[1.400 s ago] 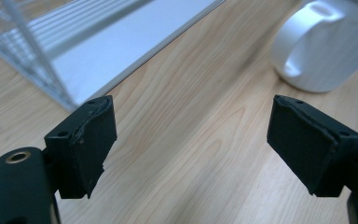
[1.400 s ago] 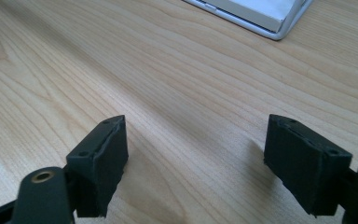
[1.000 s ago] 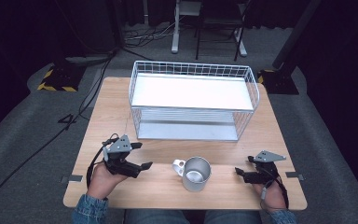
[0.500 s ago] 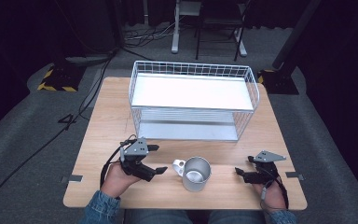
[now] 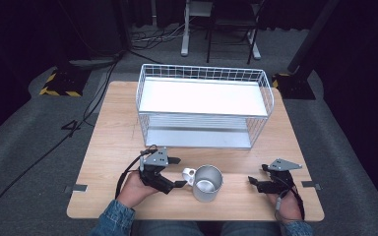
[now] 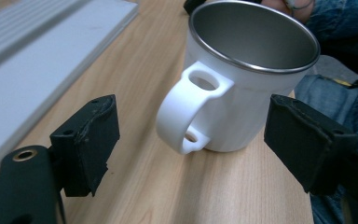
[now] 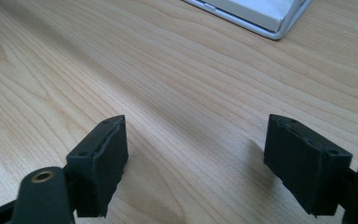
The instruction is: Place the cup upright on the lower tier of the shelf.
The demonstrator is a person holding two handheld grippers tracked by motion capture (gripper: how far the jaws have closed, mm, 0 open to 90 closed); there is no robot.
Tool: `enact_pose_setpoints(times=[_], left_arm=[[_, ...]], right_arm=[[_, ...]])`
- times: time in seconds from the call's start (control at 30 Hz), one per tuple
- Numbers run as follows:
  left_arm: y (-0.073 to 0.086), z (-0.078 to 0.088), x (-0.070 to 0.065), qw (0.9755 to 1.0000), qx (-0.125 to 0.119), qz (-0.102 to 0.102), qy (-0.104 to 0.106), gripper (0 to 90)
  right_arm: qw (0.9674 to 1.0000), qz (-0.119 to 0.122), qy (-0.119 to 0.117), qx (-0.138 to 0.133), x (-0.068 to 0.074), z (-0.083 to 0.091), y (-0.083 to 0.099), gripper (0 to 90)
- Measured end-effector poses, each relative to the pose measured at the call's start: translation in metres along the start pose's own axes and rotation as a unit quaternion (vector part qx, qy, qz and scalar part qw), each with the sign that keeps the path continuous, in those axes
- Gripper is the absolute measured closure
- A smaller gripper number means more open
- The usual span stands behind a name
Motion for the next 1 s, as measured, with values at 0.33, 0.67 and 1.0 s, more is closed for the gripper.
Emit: enact_pose_setpoints(times=[0.33, 0.67, 1.0], left_arm=[[0.002, -0.015, 0.003, 0.9998, -0.004, -0.018, 0.01, 33.4], [0.001, -0.016, 0.002, 0.999, -0.007, -0.042, 0.014, 49.8], [0.005, -0.008, -0.009, 0.9969, 0.006, -0.055, 0.056, 55.1]], right_arm=[[1.0, 0.0, 0.0, 0.0, 0.0, 0.0, 0.0, 21.7], [1.0, 0.001, 0.002, 0.0, 0.0, 0.0, 0.0, 21.7], [1.0, 0.003, 0.003, -0.001, 0.001, 0.0, 0.0, 21.6]])
Point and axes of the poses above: each handheld gripper's, and its own axes: z roughly backward along the jaws, y roughly out of its underside, x roughly to its left, the point moved 3 cm from there along -z, roughly forward along the jaws, and after that the axes turned 3 degrees about x, right-handed, at the moved point
